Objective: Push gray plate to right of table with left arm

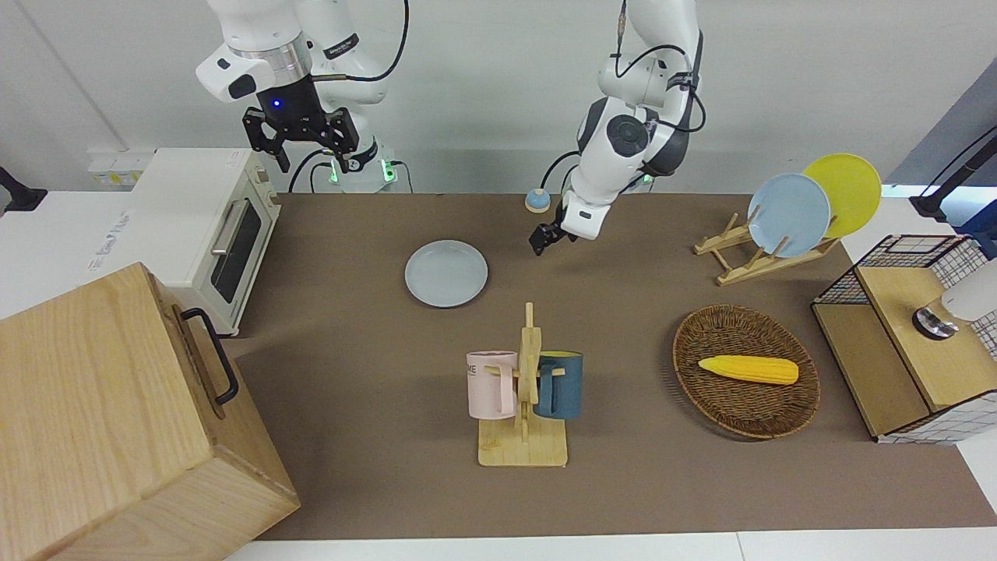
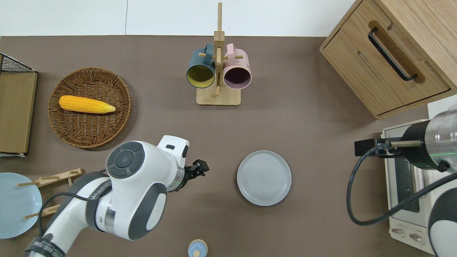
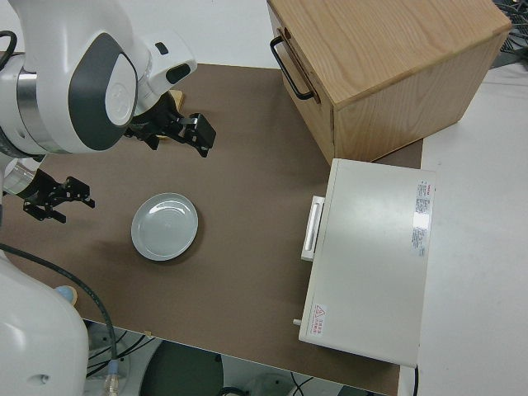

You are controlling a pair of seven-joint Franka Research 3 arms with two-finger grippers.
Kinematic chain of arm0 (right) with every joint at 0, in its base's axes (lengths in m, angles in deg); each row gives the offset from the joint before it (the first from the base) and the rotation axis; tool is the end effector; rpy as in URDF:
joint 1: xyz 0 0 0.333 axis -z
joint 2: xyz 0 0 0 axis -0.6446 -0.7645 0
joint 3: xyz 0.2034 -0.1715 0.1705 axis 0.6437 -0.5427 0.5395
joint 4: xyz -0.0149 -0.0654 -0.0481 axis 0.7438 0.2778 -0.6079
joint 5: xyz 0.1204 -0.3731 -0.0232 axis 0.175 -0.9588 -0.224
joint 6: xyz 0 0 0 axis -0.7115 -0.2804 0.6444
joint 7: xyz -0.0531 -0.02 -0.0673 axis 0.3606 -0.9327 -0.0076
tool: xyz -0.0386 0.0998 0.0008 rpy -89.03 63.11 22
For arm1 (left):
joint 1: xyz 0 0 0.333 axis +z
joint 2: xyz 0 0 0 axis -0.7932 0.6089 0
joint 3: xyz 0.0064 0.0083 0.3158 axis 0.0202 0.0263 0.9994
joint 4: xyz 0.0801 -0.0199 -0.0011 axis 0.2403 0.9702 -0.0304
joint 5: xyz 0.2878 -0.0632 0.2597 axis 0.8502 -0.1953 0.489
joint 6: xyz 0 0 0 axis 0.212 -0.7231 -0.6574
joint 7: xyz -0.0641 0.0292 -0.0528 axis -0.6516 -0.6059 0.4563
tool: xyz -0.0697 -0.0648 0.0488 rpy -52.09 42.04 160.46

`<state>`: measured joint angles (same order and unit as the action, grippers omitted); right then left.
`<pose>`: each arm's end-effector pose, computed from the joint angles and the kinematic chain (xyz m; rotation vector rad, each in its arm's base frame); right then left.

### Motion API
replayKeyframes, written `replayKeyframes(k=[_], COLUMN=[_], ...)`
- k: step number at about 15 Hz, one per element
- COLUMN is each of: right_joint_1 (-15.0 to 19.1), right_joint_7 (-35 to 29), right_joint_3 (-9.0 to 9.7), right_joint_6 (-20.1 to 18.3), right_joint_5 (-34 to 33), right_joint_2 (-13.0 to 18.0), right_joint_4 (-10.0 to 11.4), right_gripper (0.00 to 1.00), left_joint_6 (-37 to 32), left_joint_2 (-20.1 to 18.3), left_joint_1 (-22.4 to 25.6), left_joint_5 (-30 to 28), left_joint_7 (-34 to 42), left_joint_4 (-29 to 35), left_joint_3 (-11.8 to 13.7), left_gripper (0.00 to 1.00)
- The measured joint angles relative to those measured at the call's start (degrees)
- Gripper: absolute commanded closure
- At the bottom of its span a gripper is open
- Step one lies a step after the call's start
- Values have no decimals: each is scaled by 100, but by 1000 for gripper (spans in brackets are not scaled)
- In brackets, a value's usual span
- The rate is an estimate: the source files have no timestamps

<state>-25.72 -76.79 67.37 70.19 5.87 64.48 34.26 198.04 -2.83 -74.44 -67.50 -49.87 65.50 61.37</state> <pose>0.5062 0.0788 0.6525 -3.1321 0.0829 0.0062 0.4585 -0.2491 0.3891 2.8979 0.6526 -0.2981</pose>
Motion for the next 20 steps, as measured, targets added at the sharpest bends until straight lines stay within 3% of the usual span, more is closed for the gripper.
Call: replayKeyframes(k=[5, 8, 14, 18, 20], right_joint_1=[0, 0, 0, 0, 0], right_joint_7=[0, 0, 0, 0, 0], right_joint_3=[0, 0, 0, 0, 0], right_joint_6=[0, 0, 0, 0, 0], right_joint_5=[0, 0, 0, 0, 0], right_joint_2=[0, 0, 0, 0, 0], right_joint_4=[0, 0, 0, 0, 0], right_gripper=[5, 5, 5, 5, 5], left_joint_6=[-1125, -1403, -1900, -2512, -2574], left_joint_2=[-15, -16, -56, -172, -187], left_joint_1=[88, 297, 650, 890, 959], left_joint_5=[337, 631, 1503, 1552, 1554], left_joint_7=[1496, 2438, 3028, 3047, 3053], left_joint_4=[-819, -1067, -1738, -2558, -2677], left_joint_3=[931, 1270, 1285, 1288, 1290], left_gripper=[11, 11, 11, 11, 9])
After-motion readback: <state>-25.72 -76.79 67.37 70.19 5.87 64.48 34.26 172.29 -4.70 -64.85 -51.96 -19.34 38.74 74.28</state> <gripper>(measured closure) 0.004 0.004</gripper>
